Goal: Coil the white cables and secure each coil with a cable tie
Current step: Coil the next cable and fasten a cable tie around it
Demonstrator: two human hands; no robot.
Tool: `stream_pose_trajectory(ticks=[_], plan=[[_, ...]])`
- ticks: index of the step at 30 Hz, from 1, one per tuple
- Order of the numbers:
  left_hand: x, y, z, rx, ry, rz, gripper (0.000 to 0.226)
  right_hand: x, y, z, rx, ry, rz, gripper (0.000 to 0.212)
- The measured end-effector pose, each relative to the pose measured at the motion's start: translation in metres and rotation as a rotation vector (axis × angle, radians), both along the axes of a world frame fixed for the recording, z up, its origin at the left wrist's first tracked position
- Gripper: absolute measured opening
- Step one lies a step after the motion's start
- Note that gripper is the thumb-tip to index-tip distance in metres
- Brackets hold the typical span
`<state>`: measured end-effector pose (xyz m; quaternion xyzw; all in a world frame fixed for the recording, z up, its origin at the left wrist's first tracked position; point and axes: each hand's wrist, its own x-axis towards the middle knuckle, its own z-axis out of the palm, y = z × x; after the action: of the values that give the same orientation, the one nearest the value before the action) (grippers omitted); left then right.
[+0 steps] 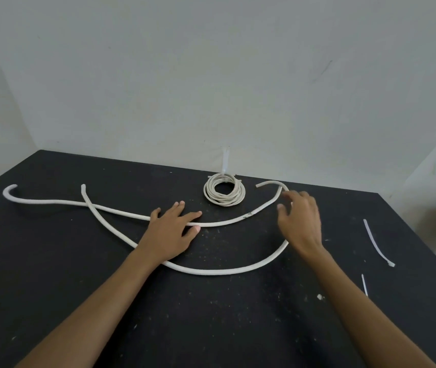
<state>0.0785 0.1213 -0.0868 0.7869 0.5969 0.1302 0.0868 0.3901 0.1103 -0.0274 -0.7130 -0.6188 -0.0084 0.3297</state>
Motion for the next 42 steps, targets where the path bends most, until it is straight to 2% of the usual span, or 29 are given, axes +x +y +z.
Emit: stream_pose_trajectory(ticks=[3,5,7,10,17,24,26,28,31,33,35,38,42], plan=[[-0.003,-0.001,0.003,0.022,-0.023,0.0,0.049,0.022,-0.005,-0.006,-0.183,0.082,-0.139,0.047],[0.0,-0.004,0.005,0.054,-0.049,0.0,0.046,0.025,-0.006,-0.007,-0.286,0.259,-0.099,0.033],[0.003,-0.007,0.006,0.103,-0.058,-0.014,0.043,0.024,-0.007,-0.009,-0.244,0.385,-0.057,0.016],[0.008,-0.012,0.015,0.173,-0.127,-0.019,0.041,0.019,-0.007,-0.004,-0.091,0.498,-0.033,0.024],[0.041,-0.012,0.068,0.268,-0.313,-0.01,0.05,0.017,0.003,0.026,-0.029,0.511,0.024,0.035],[0.07,-0.01,0.088,0.148,-0.493,-0.015,0.057,0.026,-0.006,0.029,-0.015,0.468,0.132,0.038],[0.077,-0.005,0.097,0.034,-0.654,0.036,0.056,0.025,-0.009,0.026,-0.012,0.447,0.166,0.04],[0.084,0.002,0.11,-0.166,-0.845,0.123,0.056,0.022,-0.012,0.023,-0.011,0.443,0.197,0.039],[0.097,0.015,0.126,-0.491,-1.243,0.245,0.056,0.011,-0.019,0.021,-0.008,0.437,0.232,0.035],[0.103,0.022,0.131,-0.614,-1.47,0.263,0.057,0.002,-0.027,0.02,-0.01,0.451,0.264,0.03],[0.108,0.027,0.137,-0.656,-1.645,0.277,0.056,-0.006,-0.037,0.019,-0.02,0.505,0.317,0.025],[0.112,0.032,0.144,-0.67,-1.884,0.298,0.042,-0.012,-0.047,0.018,-0.061,0.604,0.388,0.021],[0.116,0.024,0.144,-0.678,-2.047,0.269,0.027,-0.009,-0.053,0.015,-0.128,0.691,0.459,0.022]])
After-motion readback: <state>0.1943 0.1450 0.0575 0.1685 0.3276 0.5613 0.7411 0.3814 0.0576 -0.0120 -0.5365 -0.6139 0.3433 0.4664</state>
